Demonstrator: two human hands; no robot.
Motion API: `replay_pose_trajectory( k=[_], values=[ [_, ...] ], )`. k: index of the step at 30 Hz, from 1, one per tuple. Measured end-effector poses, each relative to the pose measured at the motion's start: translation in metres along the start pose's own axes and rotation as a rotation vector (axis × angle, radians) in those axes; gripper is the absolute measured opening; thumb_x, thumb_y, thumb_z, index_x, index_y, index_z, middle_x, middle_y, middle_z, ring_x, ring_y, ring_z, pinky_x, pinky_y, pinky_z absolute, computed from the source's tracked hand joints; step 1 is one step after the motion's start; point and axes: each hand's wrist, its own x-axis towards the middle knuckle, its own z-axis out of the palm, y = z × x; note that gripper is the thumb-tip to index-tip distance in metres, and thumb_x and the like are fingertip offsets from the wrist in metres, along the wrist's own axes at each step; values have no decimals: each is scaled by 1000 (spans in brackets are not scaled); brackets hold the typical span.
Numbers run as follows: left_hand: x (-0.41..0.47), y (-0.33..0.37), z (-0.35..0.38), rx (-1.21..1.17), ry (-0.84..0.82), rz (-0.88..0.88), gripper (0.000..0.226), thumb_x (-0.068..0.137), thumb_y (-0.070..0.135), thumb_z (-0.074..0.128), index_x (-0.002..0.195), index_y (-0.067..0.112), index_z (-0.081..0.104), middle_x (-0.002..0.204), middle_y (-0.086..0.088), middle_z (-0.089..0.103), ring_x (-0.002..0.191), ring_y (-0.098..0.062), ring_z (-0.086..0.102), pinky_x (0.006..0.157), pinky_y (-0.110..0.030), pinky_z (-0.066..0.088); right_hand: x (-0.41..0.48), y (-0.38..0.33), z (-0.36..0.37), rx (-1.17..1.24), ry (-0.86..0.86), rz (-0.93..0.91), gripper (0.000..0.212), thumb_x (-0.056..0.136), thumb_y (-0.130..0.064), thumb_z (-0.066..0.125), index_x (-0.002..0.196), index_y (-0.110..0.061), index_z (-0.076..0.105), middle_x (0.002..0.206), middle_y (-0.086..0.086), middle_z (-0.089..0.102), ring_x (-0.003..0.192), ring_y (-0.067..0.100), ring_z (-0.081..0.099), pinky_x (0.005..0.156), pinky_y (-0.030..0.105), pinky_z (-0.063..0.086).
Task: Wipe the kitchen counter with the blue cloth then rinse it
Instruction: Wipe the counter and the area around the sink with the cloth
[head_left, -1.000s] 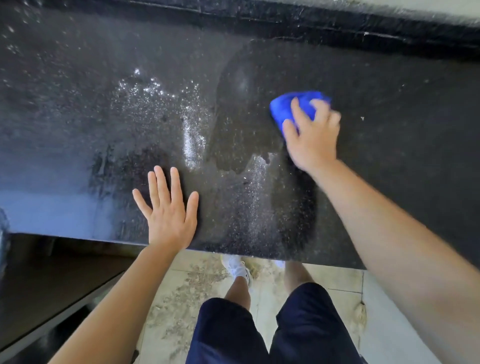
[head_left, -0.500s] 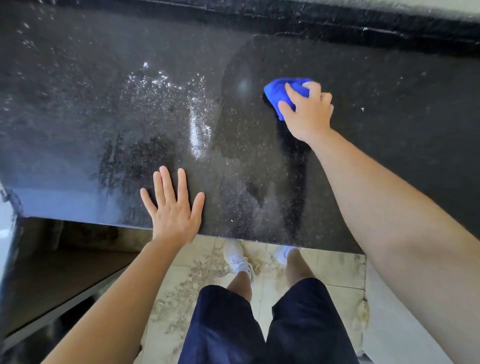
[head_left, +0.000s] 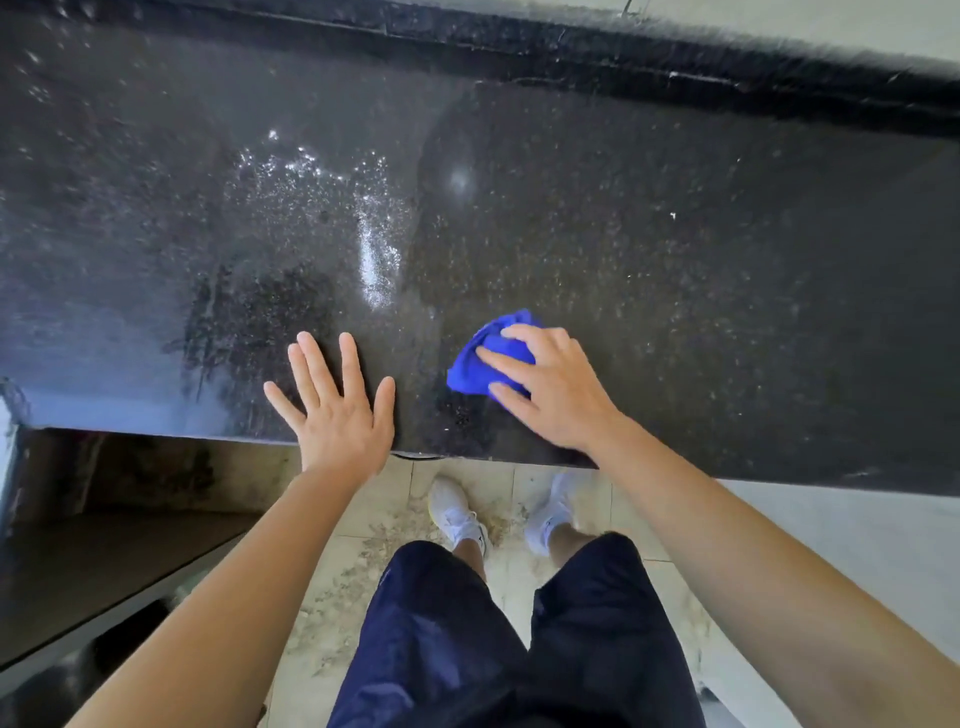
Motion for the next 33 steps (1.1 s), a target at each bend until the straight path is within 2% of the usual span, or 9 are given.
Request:
replay_pose_trajectory(
  k=[4, 7, 10, 17, 21, 24, 28, 31, 33],
  values=[
    [-13, 10, 11, -10, -76, -19, 77, 98, 67, 10, 157, 25, -17, 162, -14, -27, 149, -30, -27, 116, -64, -14, 72, 63, -33, -74, 89, 517, 51, 99, -52, 46, 148, -41, 44, 155, 4, 33, 125, 42, 39, 106, 50, 33],
    [-8, 9, 17, 47, -62, -7, 81, 96, 71, 8, 157, 24, -18, 162, -17, -26, 148, -32, -28, 117, -61, -14, 106, 81, -45, -95, 22, 620, 54, 101, -52, 41, 153, -40, 33, 158, 4, 24, 130, 40, 33, 109, 48, 27],
    [-9, 8, 20, 68, -50, -16, 82, 96, 72, 9, 157, 24, -16, 163, -17, -24, 149, -33, -26, 118, -61, -13, 81, 56, -21, -136, 87, 543, 55, 99, -53, 41, 151, -36, 39, 156, 7, 29, 124, 41, 37, 105, 49, 32],
    [-11, 6, 17, 92, -96, -32, 84, 94, 74, 9, 158, 24, -16, 163, -16, -25, 150, -33, -25, 119, -60, -11, -87, -40, 26, -16, 85, 196, 44, 100, -38, 54, 141, -25, 57, 143, 15, 48, 102, 37, 44, 93, 47, 43],
    [-12, 9, 13, 102, -100, -38, 85, 93, 75, 10, 158, 25, -16, 163, -15, -26, 150, -31, -26, 119, -59, -11, -136, -29, 17, 26, -19, -1, 41, 100, -27, 57, 141, -22, 55, 143, 11, 46, 102, 35, 45, 97, 47, 46],
    [-12, 11, 13, 109, -100, -40, 86, 92, 76, 10, 157, 26, -17, 163, -15, -26, 150, -31, -25, 120, -59, -11, -130, -2, -5, 55, 68, -34, 39, 101, -30, 51, 138, -19, 59, 140, 13, 48, 107, 39, 48, 98, 49, 44],
    [-12, 13, 14, 124, -96, -31, 86, 92, 76, 9, 157, 27, -18, 163, -14, -26, 150, -31, -25, 120, -59, -11, -74, 65, -42, 19, 312, 344, 43, 101, -33, 51, 142, -20, 57, 146, 17, 45, 119, 42, 42, 106, 47, 34],
    [-13, 14, 15, 127, -87, -29, 85, 92, 76, 8, 157, 27, -18, 163, -14, -25, 150, -31, -25, 120, -58, -11, -41, 79, -32, -1, 182, 637, 48, 105, -39, 42, 151, -28, 44, 159, 10, 29, 131, 42, 34, 113, 49, 28],
    [-13, 13, 16, 136, -80, -30, 85, 92, 76, 7, 157, 27, -19, 163, -14, -25, 150, -32, -25, 120, -58, -11, -34, 56, -12, -19, 207, 676, 47, 104, -40, 41, 149, -30, 46, 161, 9, 29, 134, 41, 33, 115, 51, 22]
  ],
)
